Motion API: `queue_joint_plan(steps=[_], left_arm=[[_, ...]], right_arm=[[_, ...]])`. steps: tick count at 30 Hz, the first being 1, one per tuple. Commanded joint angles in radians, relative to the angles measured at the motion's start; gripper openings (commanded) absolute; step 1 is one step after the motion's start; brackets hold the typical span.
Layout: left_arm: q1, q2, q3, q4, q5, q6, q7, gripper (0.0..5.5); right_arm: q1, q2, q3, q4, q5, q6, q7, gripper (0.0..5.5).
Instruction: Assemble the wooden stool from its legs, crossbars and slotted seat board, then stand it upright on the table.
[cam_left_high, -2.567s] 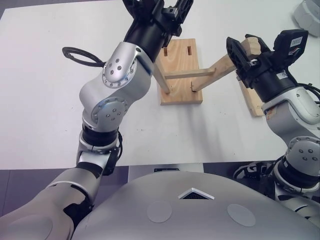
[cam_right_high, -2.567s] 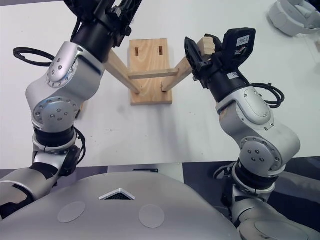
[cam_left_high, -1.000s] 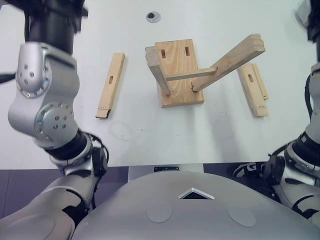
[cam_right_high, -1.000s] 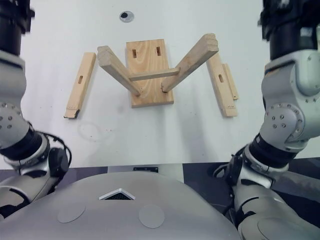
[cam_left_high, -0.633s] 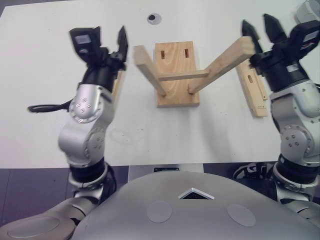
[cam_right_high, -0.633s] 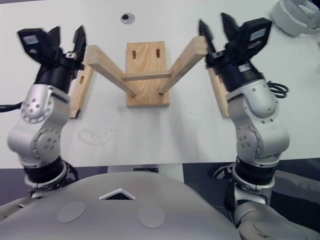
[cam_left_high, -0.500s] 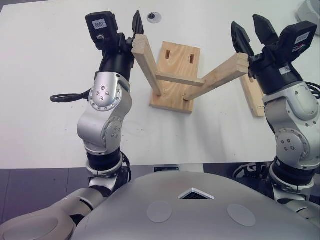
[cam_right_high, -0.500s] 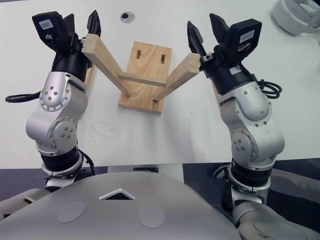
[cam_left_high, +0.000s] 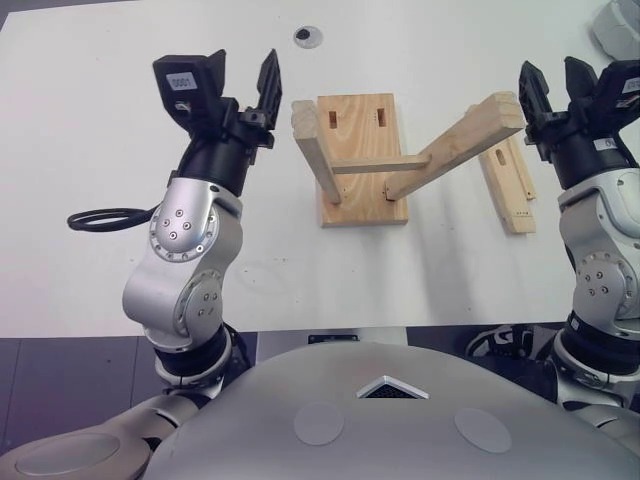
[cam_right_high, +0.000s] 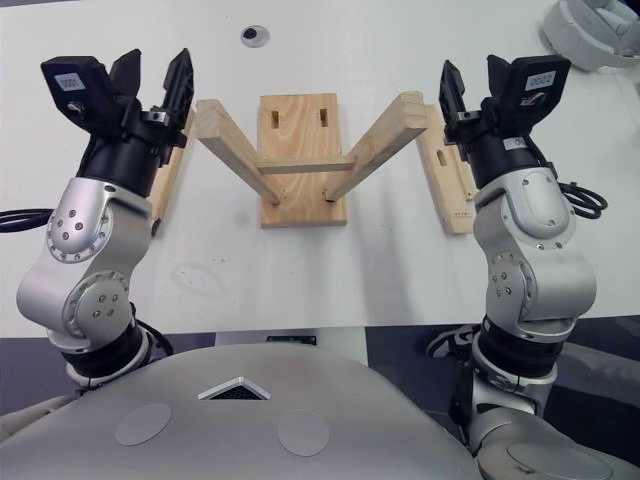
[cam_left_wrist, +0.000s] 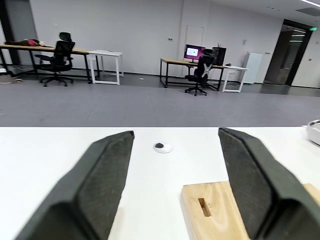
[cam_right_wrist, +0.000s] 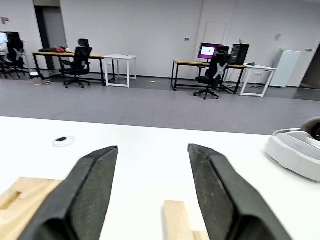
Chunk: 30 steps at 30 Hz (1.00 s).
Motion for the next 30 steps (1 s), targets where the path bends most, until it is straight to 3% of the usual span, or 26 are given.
queue_joint_plan(steps=[1, 4, 8, 11, 15, 18, 21, 30], left_arm=[[0.031, 0.016, 0.094, -0.053, -0.005, 0.023, 0.0, 3.12], [0.016, 0.002, 0.075, -0.055, 0.006, 0.043, 0.016, 3.12], [-0.044, -0.113, -0.134, -0.031, 0.022, 0.09, 0.081, 3.12], [-0.14, -0.178, -0.297, -0.011, 0.018, 0.146, 0.09, 3.12], [-0.186, -0.153, -0.341, -0.004, 0.033, 0.19, 0.068, 3.12], [-0.193, -0.148, -0.354, 0.0, 0.046, 0.207, 0.06, 3.12], [-0.168, -0.115, -0.332, -0.005, 0.07, 0.209, 0.046, 3.12], [-0.01, 0.119, 0.027, -0.03, 0.077, 0.137, -0.121, 3.12]], right_arm=[[0.013, -0.032, -0.068, -0.018, -0.003, 0.037, 0.011, 2.61], [0.042, 0.03, 0.004, -0.184, 0.057, 0.11, -0.017, 2.61], [-0.027, 0.118, 0.154, -0.348, 0.125, 0.242, -0.099, 2.61], [-0.141, 0.093, 0.208, -0.356, 0.1, 0.36, -0.139, 2.61], [-0.238, -0.054, 0.277, -0.36, 0.027, 0.548, -0.131, 2.61], [-0.265, -0.066, 0.323, -0.369, 0.005, 0.596, -0.107, 2.61], [-0.27, -0.065, 0.342, -0.367, -0.025, 0.6, -0.087, 2.61], [-0.2, -0.149, 0.201, -0.277, -0.16, 0.455, -0.014, 2.61]])
